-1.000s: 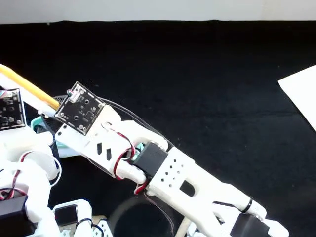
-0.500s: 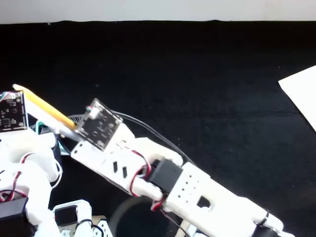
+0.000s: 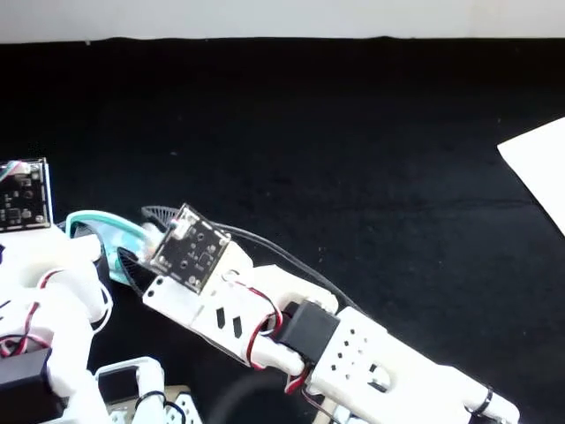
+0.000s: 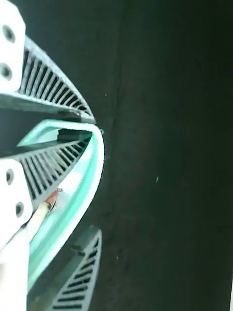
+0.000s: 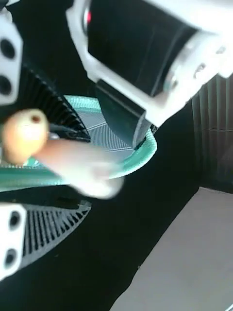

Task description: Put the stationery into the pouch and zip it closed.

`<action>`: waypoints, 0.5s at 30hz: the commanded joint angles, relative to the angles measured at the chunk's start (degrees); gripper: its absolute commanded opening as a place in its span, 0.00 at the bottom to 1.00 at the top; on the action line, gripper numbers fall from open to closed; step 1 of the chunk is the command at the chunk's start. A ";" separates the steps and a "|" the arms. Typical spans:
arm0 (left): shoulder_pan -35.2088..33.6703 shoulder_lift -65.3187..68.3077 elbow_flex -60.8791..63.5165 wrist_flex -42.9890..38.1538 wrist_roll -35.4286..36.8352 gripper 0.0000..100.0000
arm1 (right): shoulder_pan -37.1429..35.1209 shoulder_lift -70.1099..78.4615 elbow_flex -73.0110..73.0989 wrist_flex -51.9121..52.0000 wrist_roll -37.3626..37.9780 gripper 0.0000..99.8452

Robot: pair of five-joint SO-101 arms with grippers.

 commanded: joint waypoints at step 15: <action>0.66 0.66 1.54 -0.35 -0.26 0.01 | 8.13 -0.13 -22.37 12.79 5.01 0.19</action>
